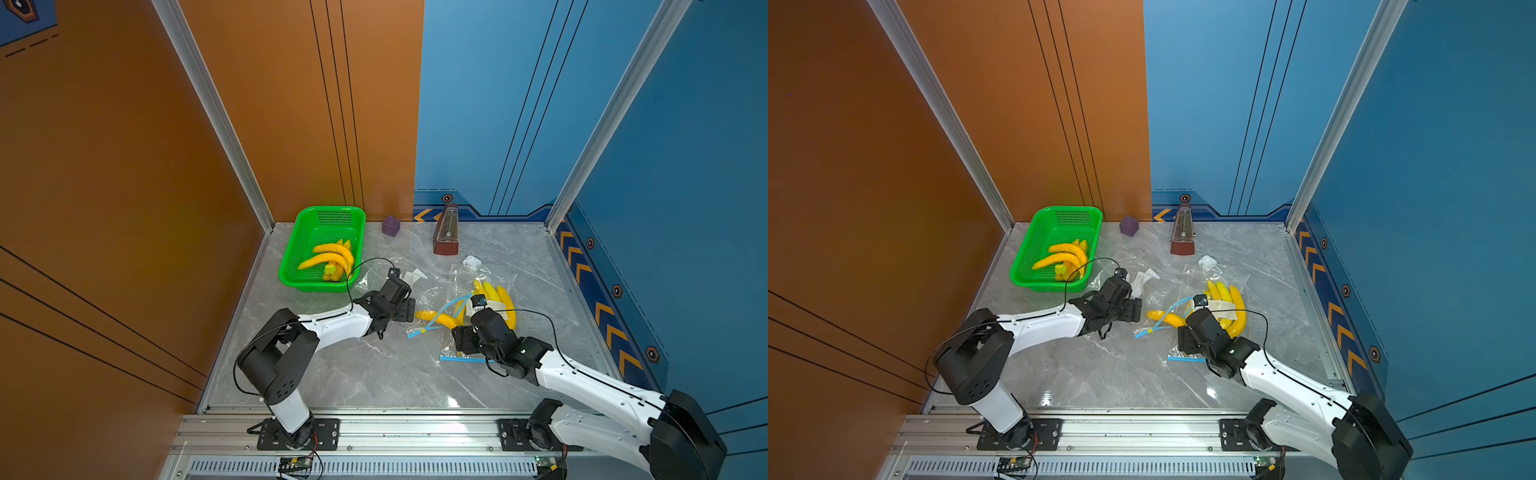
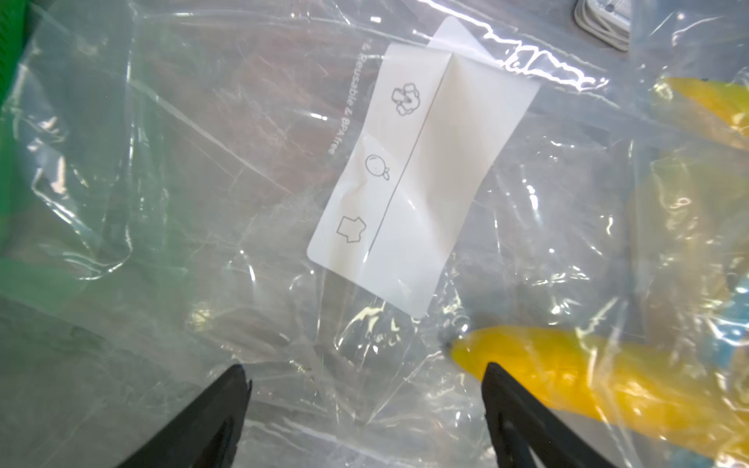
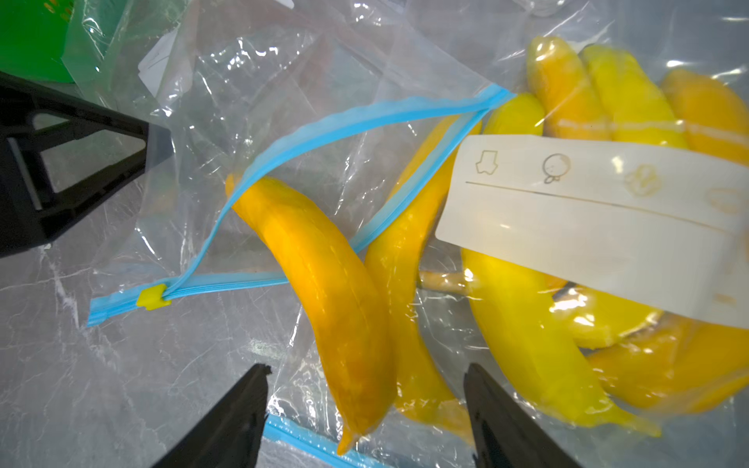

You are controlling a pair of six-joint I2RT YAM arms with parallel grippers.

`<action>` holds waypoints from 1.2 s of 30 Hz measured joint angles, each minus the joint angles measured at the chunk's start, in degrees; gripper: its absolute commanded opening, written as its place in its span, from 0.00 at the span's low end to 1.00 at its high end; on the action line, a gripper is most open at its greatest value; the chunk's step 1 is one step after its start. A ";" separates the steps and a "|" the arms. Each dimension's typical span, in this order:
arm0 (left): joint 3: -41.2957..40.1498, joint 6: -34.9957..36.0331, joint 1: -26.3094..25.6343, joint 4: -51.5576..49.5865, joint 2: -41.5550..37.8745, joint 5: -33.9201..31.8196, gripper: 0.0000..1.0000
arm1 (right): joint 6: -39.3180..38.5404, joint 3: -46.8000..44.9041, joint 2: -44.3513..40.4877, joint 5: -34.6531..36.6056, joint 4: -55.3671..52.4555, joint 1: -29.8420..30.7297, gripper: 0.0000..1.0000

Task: Open the zip-top bag and take out the banana
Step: Pick up the banana from the zipper food storage bag.

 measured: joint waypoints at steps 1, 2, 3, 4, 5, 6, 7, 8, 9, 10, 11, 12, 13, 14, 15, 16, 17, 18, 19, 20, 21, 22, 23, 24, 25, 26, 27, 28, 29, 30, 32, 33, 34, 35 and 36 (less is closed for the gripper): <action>0.07 -0.17 0.00 0.11 0.55 0.00 0.91 | 0.00 0.00 1.07 -0.11 0.55 0.00 0.76; 0.24 -0.24 0.00 0.11 1.09 -0.02 0.91 | 0.00 0.00 2.47 -0.17 1.09 0.02 0.75; 0.35 -0.39 0.00 0.26 1.64 -0.02 0.90 | 0.00 0.02 3.85 -0.15 1.38 0.09 0.74; 0.39 -0.42 0.00 0.52 2.05 -0.02 0.90 | 0.00 0.02 5.03 -0.15 1.62 0.13 0.73; 0.42 -0.44 0.00 0.70 2.40 -0.02 0.90 | 0.00 0.02 6.36 0.04 1.77 0.28 0.73; 0.42 -0.50 0.00 0.85 2.69 -0.02 0.90 | 0.00 0.02 7.28 0.26 1.95 0.46 0.72; 0.42 -0.61 0.00 1.01 2.97 -0.02 0.90 | 0.00 0.02 8.15 0.35 2.16 0.74 0.71; 0.42 -0.68 0.00 1.09 3.23 0.00 0.89 | 0.00 0.02 8.72 0.57 2.36 1.07 0.70; 0.44 -0.79 0.00 1.16 3.45 -0.02 0.88 | 0.00 0.02 9.05 0.79 2.60 1.40 0.68; 0.52 -0.81 0.02 1.27 3.78 -0.02 0.88 | 0.00 0.13 9.42 1.01 2.91 1.81 0.67; 0.61 -0.81 0.02 1.36 4.17 0.00 0.88 | 0.02 0.22 9.84 1.33 3.34 2.32 0.65; 0.74 -0.81 0.02 1.42 4.61 -0.02 0.87 | 0.00 0.35 10.21 1.55 3.67 2.71 0.64; 0.85 -0.81 0.02 1.53 5.07 0.00 0.87 | 0.00 0.68 10.73 1.86 3.87 3.17 0.63; 0.92 -0.81 0.02 1.60 5.60 -0.02 0.87 | 0.00 1.11 11.41 2.16 4.09 3.61 0.61; 0.94 -0.81 0.02 1.60 5.92 0.00 0.88 | -0.04 1.55 12.09 2.49 4.26 3.93 0.59; 0.94 -0.81 0.02 1.60 6.27 0.00 0.87 | -0.04 2.10 12.87 2.97 4.33 4.28 0.57; 0.94 -0.81 0.02 1.60 6.56 -0.02 0.87 | -0.02 2.64 13.66 3.50 4.39 4.66 0.55; 0.94 -0.81 0.02 1.57 6.69 -0.02 0.88 | -0.02 3.04 14.23 4.02 4.42 4.92 0.53; 0.94 -0.81 0.02 1.57 6.73 -0.02 0.87 | 0.07 3.43 14.75 4.90 4.37 5.31 0.51; 0.94 -0.81 0.02 1.60 6.71 -0.02 0.87 | 0.07 3.69 15.06 5.77 4.31 5.68 0.48; 0.94 -0.81 0.02 1.64 6.71 -0.02 0.87 | 0.09 3.80 15.15 6.67 4.24 6.10 0.46; 0.94 -0.81 0.02 1.66 6.71 -0.02 0.87 | 0.24 3.80 15.13 7.63 4.13 6.47 0.43; 0.94 -0.83 0.07 1.64 6.71 -0.02 0.87 | 0.42 3.80 14.97 8.79 3.89 6.91 0.40; 0.94 -0.81 0.07 1.68 6.71 -0.02 0.87 | 0.59 3.80 14.82 9.60 3.63 7.17 0.38; 0.94 -0.81 0.07 1.73 6.71 -0.04 0.87 | 0.76 3.80 14.45 10.56 3.34 7.45 0.36; 0.94 -0.83 0.17 1.73 6.73 -0.02 0.87 | 0.90 3.80 13.94 11.28 2.97 7.67 0.35; 0.94 -0.83 0.17 1.75 6.73 -0.04 0.87 | 1.11 3.80 13.31 11.98 2.51 7.80 0.34; 0.94 -0.87 0.24 1.79 6.73 -0.07 0.87 | 1.29 3.80 12.55 12.52 2.05 7.96 0.32; 0.94 -1.05 0.33 1.79 6.71 -0.11 0.87 | 1.36 3.80 11.65 13.00 1.57 7.96 0.31; 0.94 -1.25 0.44 1.79 6.71 -0.17 0.88 | 1.40 3.80 10.93 13.44 1.09 7.98 0.30; 0.90 -1.46 0.83 1.81 6.71 -0.26 0.88 | 1.86 3.80 9.38 13.94 -0.15 8.11 0.29; 0.79 -1.57 1.05 1.84 6.69 -0.33 0.88 | 2.25 3.80 8.70 14.23 -0.96 8.31 0.29; 0.66 -1.70 1.36 1.88 6.67 -0.48 0.88 | 2.54 3.80 8.04 14.53 -1.73 8.50 0.28; 0.55 -1.73 1.62 1.86 6.64 -0.50 0.88 | 2.84 3.80 7.43 14.91 -2.47 8.81 0.28; 0.35 -1.73 1.97 1.88 6.56 -0.63 0.88 | 3.26 3.80 6.67 15.28 -3.41 9.18 0.28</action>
